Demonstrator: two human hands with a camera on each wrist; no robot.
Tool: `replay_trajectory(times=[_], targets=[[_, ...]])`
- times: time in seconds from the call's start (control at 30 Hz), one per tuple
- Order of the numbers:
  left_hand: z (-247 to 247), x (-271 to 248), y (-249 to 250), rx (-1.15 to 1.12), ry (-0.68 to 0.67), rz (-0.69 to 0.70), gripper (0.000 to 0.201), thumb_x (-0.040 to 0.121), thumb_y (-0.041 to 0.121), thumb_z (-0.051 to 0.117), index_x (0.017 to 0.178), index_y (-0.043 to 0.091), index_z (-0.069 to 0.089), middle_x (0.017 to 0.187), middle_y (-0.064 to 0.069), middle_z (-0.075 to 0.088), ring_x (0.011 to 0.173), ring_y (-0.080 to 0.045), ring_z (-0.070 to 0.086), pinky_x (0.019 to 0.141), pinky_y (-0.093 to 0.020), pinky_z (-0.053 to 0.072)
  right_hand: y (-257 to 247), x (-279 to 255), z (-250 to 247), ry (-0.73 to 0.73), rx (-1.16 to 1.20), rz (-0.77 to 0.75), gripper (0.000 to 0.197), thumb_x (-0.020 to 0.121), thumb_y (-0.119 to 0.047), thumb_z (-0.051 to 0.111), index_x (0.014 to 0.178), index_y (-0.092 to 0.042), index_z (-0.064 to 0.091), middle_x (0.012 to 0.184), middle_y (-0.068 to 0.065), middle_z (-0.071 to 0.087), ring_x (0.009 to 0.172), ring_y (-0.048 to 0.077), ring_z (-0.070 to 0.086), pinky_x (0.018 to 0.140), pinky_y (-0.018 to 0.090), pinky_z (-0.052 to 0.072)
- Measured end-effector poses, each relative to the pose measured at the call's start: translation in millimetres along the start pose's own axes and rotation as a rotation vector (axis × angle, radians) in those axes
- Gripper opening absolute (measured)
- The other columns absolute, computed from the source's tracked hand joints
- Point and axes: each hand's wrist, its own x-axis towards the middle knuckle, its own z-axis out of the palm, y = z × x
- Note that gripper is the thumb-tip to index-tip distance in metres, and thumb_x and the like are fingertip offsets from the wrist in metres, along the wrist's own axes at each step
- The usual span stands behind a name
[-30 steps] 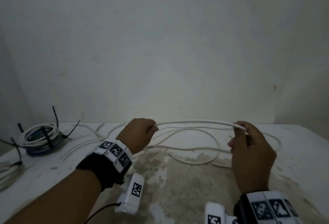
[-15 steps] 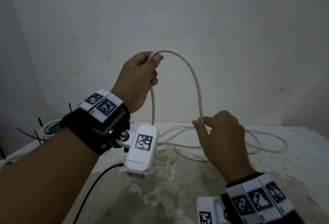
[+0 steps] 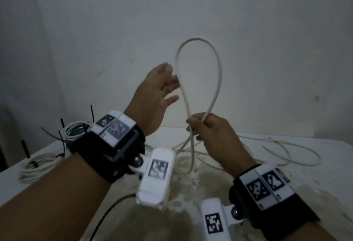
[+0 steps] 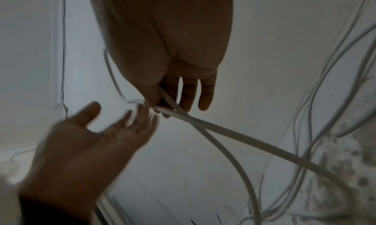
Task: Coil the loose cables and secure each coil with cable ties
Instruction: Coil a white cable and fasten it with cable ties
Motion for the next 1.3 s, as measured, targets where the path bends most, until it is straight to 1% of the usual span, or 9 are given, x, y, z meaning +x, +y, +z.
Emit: replay_trajectory(times=[0.13,0.27,0.4,0.5,0.67,0.87,1.1,1.2,1.3], targets=[[-17,-33,-49,0.403,0.040,0.045,0.015,0.086,0.030,0.058,0.085,0.016,0.055,0.078,0.002,0.060,0.076,-0.014,0.058,0.069,-0.030,0.045,-14,12,-16,0.152,0.138,0.027,0.017,0.093,-0.022,0.056,0.079,-0.019,0.066,0.071,-0.006,0.066,0.067,0.006,0.061,0.066,0.033,0.056],[-17,-55,-87,0.902,-0.162,0.091,0.035,0.080,0.049,0.065,0.105,0.026,0.061,0.098,0.015,0.064,0.088,0.007,0.058,0.076,-0.014,0.050,-22,17,-19,0.213,0.236,0.058,0.017,0.095,-0.020,0.054,0.082,-0.018,0.064,0.075,-0.003,0.064,0.072,0.011,0.061,0.062,0.027,0.052],[-8,-51,-96,0.901,-0.353,-0.031,0.018,0.091,0.037,0.059,0.097,0.022,0.066,0.098,0.010,0.069,0.088,-0.001,0.061,0.085,-0.021,0.048,-24,16,-15,0.244,0.316,0.068,0.017,0.095,-0.017,0.053,0.081,-0.017,0.063,0.076,0.001,0.062,0.071,0.016,0.060,0.066,0.033,0.056],[-16,-52,-96,0.854,-0.442,-0.072,0.028,0.095,0.031,0.053,0.081,0.011,0.065,0.077,0.006,0.068,0.071,-0.003,0.060,0.071,-0.020,0.047,-25,21,-31,0.321,0.411,0.064,0.020,0.095,-0.008,0.050,0.079,-0.013,0.061,0.075,0.007,0.059,0.066,0.017,0.057,0.062,0.031,0.056],[-51,-52,-83,0.913,-0.488,-0.091,0.035,0.099,0.032,0.045,0.067,0.021,0.056,0.064,0.000,0.057,0.058,-0.012,0.057,0.059,-0.022,0.047,-13,34,-85,0.426,0.527,0.165,0.024,0.098,-0.013,0.047,0.076,-0.011,0.057,0.069,0.006,0.055,0.065,0.017,0.055,0.060,0.027,0.057],[-63,-23,-29,0.100,0.091,-0.072,0.031,0.101,0.019,0.036,0.077,0.010,0.053,0.048,0.007,0.031,0.039,-0.006,0.022,0.038,-0.018,0.016,40,19,-68,0.309,0.309,0.529,0.032,0.099,-0.022,0.045,0.075,-0.002,0.054,0.072,0.011,0.055,0.062,0.020,0.054,0.044,0.026,0.054],[-68,-16,10,0.007,0.107,0.022,0.026,0.103,0.028,0.031,0.095,0.017,0.053,0.051,0.007,0.031,0.040,-0.006,0.022,0.041,-0.020,0.016,77,0,-25,0.082,-0.030,0.731,0.033,0.100,-0.026,0.044,0.083,0.000,0.053,0.078,0.019,0.061,0.063,0.029,0.056,0.060,0.038,0.053],[-73,-19,18,-0.018,0.109,-0.002,0.028,0.101,0.023,0.031,0.091,0.012,0.055,0.049,0.006,0.030,0.038,-0.006,0.021,0.040,-0.020,0.014,83,-1,-23,-0.203,-0.662,0.715,0.031,0.102,-0.031,0.035,0.092,-0.012,0.057,0.115,0.022,0.061,0.097,0.029,0.061,0.077,0.027,0.045],[-75,-24,21,0.033,0.074,-0.012,0.029,0.099,0.017,0.031,0.085,0.009,0.056,0.049,0.005,0.032,0.037,-0.006,0.021,0.039,-0.019,0.014,71,9,-18,-0.060,-0.953,0.537,0.055,0.096,-0.043,0.045,0.131,-0.001,0.044,0.136,0.019,0.047,0.122,0.031,0.048,0.094,0.033,0.042]])
